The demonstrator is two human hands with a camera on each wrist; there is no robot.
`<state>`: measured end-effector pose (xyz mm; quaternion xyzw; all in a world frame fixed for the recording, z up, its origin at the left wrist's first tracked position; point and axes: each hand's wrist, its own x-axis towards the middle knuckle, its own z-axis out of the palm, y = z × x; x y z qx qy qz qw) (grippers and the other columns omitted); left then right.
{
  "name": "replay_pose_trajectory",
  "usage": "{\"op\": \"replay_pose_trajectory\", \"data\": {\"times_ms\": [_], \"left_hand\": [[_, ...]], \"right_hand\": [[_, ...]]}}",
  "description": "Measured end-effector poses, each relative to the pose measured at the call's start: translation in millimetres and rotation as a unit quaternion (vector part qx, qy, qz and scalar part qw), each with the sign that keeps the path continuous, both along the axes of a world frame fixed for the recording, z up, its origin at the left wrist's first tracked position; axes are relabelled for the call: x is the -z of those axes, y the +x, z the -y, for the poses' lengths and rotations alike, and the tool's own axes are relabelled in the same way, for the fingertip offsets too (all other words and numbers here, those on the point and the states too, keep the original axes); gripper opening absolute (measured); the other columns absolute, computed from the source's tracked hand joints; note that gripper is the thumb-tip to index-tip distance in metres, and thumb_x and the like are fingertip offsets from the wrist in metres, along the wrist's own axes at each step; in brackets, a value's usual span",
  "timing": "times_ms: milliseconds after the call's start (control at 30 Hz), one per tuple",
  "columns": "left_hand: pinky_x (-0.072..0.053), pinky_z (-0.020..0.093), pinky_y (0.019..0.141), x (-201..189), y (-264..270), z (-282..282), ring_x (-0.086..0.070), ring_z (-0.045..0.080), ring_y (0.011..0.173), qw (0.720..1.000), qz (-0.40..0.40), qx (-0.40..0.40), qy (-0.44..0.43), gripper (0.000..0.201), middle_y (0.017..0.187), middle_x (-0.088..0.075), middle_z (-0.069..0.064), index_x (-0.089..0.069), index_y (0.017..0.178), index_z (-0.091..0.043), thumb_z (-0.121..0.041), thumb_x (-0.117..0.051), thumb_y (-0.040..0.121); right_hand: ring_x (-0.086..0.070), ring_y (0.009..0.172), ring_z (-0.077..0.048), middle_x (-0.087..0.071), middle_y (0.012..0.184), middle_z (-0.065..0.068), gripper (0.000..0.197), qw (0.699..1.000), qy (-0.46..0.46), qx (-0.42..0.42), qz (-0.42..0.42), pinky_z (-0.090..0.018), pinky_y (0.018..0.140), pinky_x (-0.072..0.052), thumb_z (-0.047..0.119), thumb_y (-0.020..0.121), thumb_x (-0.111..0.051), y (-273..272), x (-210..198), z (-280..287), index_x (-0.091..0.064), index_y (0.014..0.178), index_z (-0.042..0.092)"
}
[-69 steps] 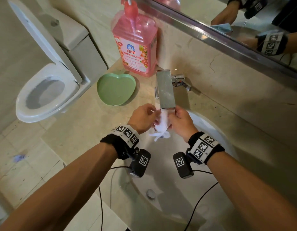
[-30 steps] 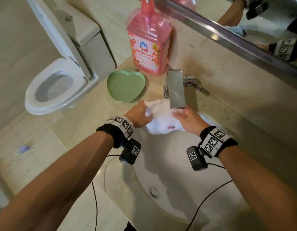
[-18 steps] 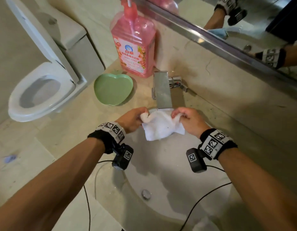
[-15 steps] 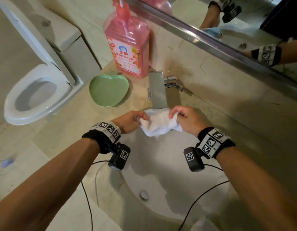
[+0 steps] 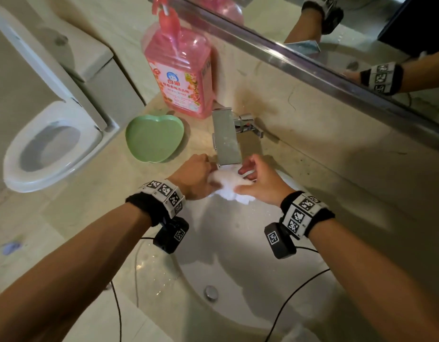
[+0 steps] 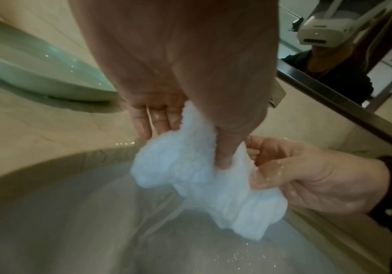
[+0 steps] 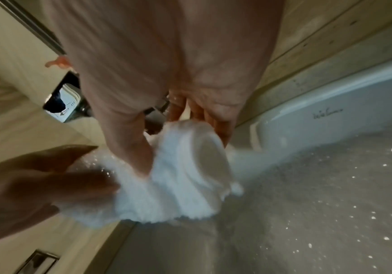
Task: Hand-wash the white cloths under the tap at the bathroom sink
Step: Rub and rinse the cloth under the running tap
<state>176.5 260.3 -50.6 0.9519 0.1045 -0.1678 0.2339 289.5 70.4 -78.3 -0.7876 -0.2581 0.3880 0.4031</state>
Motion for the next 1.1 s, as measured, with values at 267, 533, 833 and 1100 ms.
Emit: {"op": "replay_pose_trajectory", "data": {"times_ms": [267, 533, 833, 1100], "left_hand": [[-0.039, 0.029, 0.068, -7.2, -17.6, -9.3, -0.060, 0.028, 0.089, 0.994, -0.006, -0.055, -0.096, 0.034, 0.096, -0.061, 0.002, -0.044, 0.114, -0.016, -0.023, -0.066, 0.089], [-0.049, 0.026, 0.076, 1.2, 13.7, 1.0, -0.064, 0.017, 0.099, 0.933, -0.150, -0.165, -0.284, 0.053, 0.096, -0.068, -0.010, -0.062, 0.109, -0.027, -0.037, -0.086, 0.062], [-0.053, 0.035, 0.083, 15.7, 25.3, 21.5, -0.066, 0.032, 0.099, 0.980, 0.009, -0.161, -0.113, 0.036, 0.107, -0.069, 0.016, -0.064, 0.112, -0.004, -0.017, -0.073, 0.080], [-0.047, 0.029, 0.079, 3.3, 3.6, 4.9, -0.062, 0.024, 0.102, 0.993, -0.035, -0.103, -0.051, 0.074, 0.116, -0.063, 0.007, -0.051, 0.129, -0.013, -0.041, -0.083, 0.068]], "right_hand": [[-0.058, 0.094, -0.018, -0.063, 0.099, 0.000, 0.039, 0.958, -0.141, -0.184, 0.169, -0.022, 0.071, -0.038, 0.034, 0.079, -0.069, -15.1, -2.1, -38.7, -0.064, 0.110, 0.012], [-0.062, 0.108, -0.032, -0.063, 0.119, -0.016, 0.056, 0.962, -0.086, -0.092, 0.242, -0.042, 0.091, -0.053, 0.016, 0.078, -0.077, -8.2, -12.6, -36.0, -0.056, 0.130, 0.008], [-0.067, 0.102, -0.016, -0.069, 0.111, 0.005, 0.072, 0.993, -0.109, -0.020, -0.042, -0.036, 0.086, -0.057, 0.031, 0.059, -0.087, 4.4, -10.5, -4.8, -0.059, 0.125, 0.027], [-0.059, 0.112, -0.019, -0.058, 0.124, 0.002, 0.097, 0.996, -0.087, 0.002, 0.037, -0.038, 0.094, -0.052, 0.021, 0.060, -0.085, -2.9, -16.1, -36.6, -0.036, 0.143, 0.017]]}}
